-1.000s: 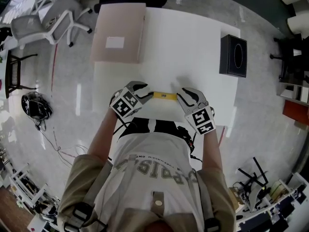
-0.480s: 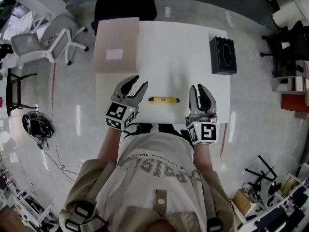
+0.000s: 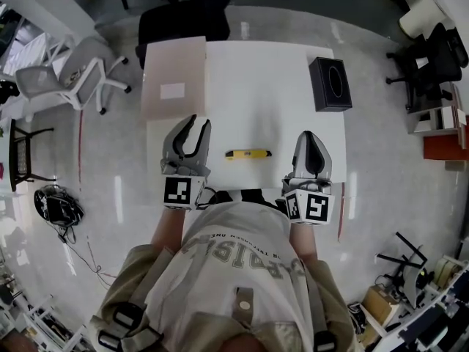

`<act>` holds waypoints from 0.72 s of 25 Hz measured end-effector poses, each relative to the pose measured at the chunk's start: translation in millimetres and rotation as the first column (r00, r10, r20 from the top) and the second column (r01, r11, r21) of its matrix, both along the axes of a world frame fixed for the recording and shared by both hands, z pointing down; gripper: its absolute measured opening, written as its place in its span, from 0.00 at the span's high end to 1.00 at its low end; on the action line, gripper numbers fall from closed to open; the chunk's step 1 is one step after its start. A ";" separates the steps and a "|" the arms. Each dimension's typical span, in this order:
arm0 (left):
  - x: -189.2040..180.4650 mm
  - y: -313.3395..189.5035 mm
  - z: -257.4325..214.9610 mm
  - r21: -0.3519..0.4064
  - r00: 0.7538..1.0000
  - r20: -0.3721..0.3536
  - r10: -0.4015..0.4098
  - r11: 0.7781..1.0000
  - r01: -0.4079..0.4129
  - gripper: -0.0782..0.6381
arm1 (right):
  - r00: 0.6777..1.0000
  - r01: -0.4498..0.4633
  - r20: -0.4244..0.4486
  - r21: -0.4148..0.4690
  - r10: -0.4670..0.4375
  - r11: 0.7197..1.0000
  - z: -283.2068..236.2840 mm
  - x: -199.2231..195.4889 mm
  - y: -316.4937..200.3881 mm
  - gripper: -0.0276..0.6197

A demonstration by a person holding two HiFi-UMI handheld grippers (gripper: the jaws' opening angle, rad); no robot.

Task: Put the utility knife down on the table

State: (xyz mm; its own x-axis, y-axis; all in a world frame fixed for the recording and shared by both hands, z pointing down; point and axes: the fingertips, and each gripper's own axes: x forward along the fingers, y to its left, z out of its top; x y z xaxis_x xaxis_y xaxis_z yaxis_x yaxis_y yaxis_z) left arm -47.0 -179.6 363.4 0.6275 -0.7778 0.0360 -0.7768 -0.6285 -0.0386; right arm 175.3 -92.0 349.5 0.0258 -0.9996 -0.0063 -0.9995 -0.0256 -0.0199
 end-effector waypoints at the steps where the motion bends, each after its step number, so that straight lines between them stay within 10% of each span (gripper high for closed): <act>1: -1.5 0.6 -4.2 0.009 1.000 -0.005 -0.005 1.000 0.005 0.72 | 1.000 -0.008 -0.004 0.004 0.008 1.000 -2.0 0.6 2.0 0.94; 18: -10.0 3.2 -40.3 0.128 0.998 -0.042 -0.036 0.991 0.041 0.87 | 0.995 -0.018 -0.094 0.037 0.021 0.999 -22.0 -10.6 9.8 0.95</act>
State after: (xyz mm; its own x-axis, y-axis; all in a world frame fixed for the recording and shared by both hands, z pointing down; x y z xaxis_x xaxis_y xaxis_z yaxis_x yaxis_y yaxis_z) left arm -57.0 -176.4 323.1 0.5963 -0.7977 -0.0902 -0.8026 -0.5902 -0.0861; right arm 164.6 -82.3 327.6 0.0428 -0.9980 -0.0458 -0.9963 -0.0461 0.0728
